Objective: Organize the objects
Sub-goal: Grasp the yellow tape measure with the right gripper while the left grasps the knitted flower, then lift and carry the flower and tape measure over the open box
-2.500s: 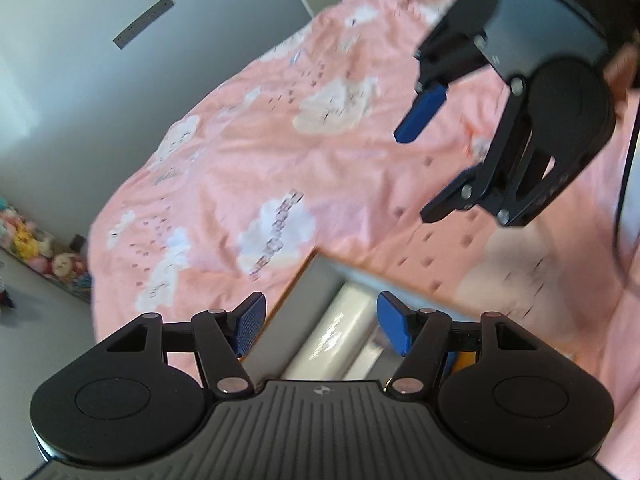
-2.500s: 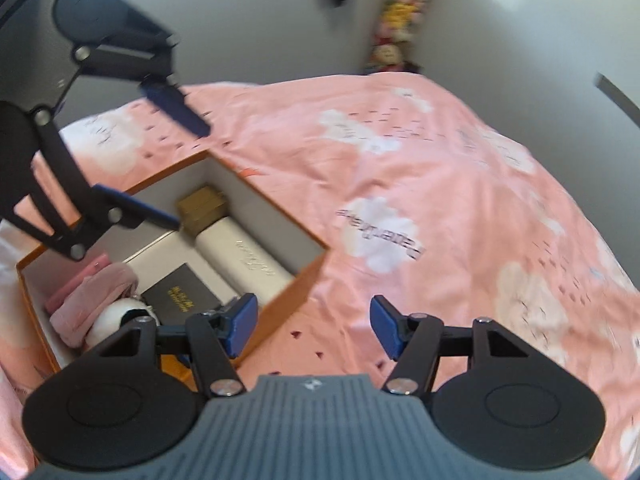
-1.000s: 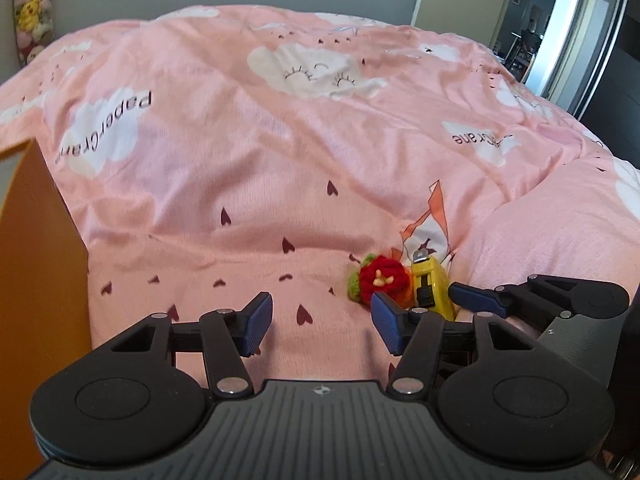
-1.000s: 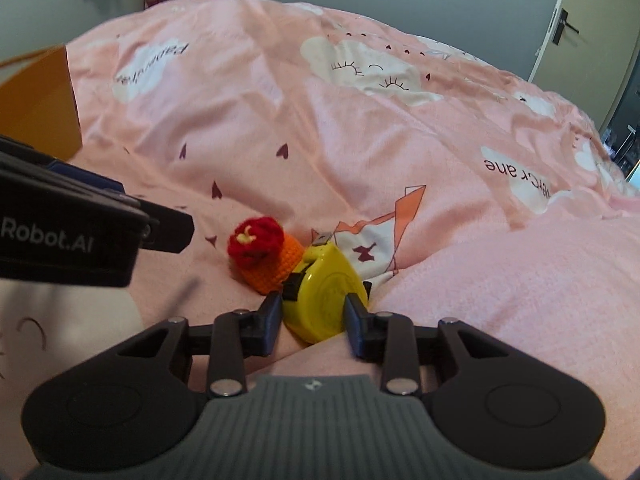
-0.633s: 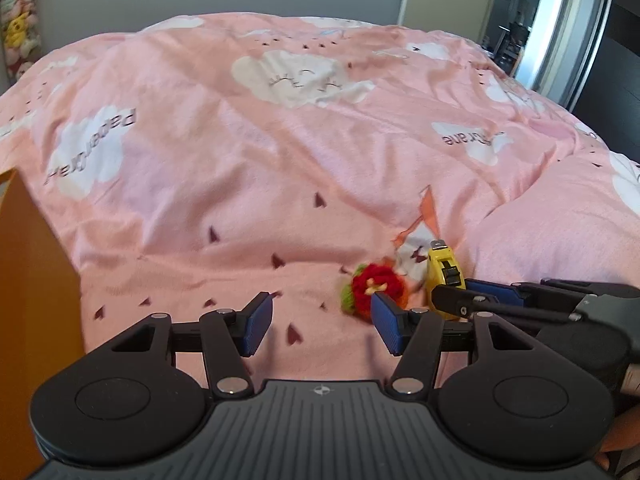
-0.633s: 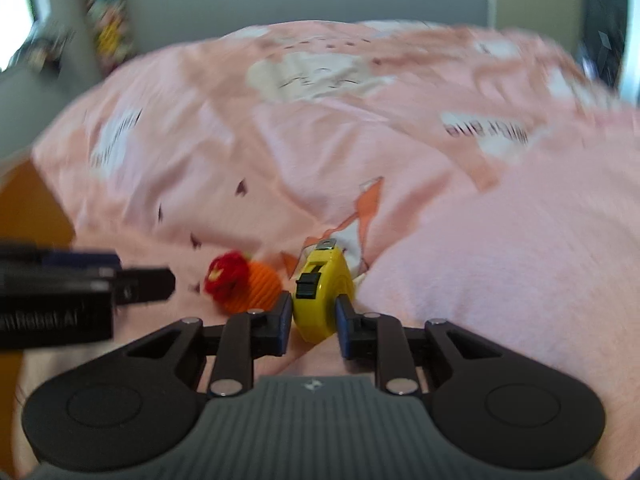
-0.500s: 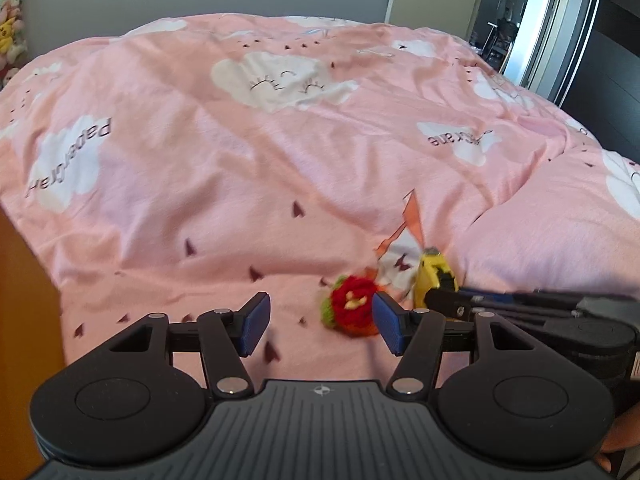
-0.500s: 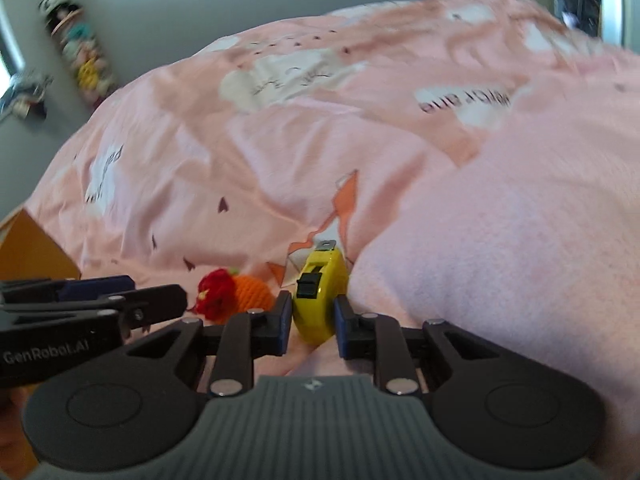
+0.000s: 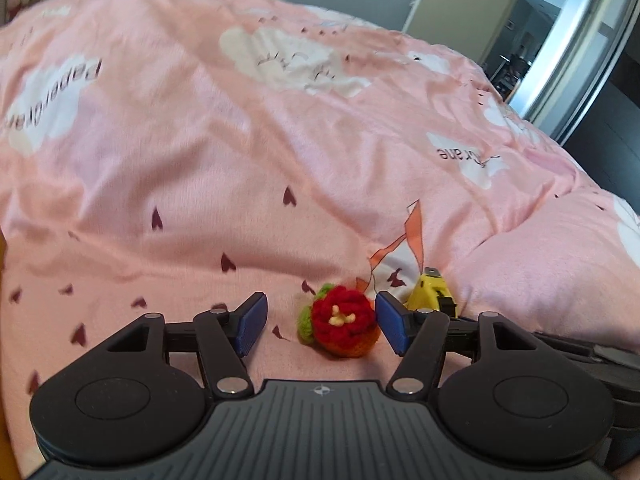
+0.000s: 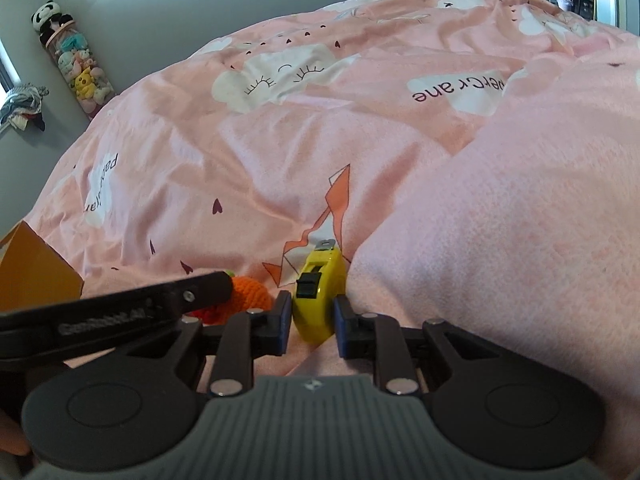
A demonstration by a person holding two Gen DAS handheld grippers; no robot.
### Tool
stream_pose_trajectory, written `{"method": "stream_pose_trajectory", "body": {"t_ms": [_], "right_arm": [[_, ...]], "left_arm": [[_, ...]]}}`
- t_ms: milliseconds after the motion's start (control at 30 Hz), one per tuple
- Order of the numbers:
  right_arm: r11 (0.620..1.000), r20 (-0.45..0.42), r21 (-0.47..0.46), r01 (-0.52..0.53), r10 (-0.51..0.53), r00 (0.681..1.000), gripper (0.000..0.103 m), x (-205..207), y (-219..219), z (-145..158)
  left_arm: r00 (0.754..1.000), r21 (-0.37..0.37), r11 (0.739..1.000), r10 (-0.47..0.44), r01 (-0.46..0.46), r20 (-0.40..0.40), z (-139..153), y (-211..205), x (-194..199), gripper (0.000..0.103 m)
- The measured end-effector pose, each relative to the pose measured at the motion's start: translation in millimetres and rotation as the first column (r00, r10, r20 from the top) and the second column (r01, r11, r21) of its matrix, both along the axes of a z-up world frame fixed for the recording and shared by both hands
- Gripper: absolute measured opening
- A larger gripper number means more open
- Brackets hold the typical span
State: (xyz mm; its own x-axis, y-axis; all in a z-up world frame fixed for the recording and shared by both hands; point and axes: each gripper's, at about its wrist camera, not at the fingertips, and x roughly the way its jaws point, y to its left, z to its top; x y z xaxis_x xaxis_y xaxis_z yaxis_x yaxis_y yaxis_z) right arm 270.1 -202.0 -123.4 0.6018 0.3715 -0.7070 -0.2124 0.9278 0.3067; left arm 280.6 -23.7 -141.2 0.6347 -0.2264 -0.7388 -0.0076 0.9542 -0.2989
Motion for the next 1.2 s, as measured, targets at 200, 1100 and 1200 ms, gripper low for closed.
{"method": "stream_pose_trajectory", "body": {"t_ms": [200,1100,1200], "right_arm": [[1.0,0.004,0.002,0.002,-0.002,1.0,0.022,-0.1,-1.8,0.0],[0.995,0.099,0.073,-0.062,0.054,0.994,0.022,-23.0,-0.4,15.9],[0.994,0.094,0.087,-0.072,0.064,0.994,0.022,-27.6,1.3,19.5]], "left_arm": [[0.999,-0.063,0.997,0.032,-0.034,-0.04,-14.1,1.1,7.7,0.073],[0.997,0.053,0.999,0.004,-0.008,0.073,32.1,4.2,-26.3,0.045],[0.996,0.063,0.998,-0.004,-0.001,0.084,40.4,7.1,-33.3,0.045]]}}
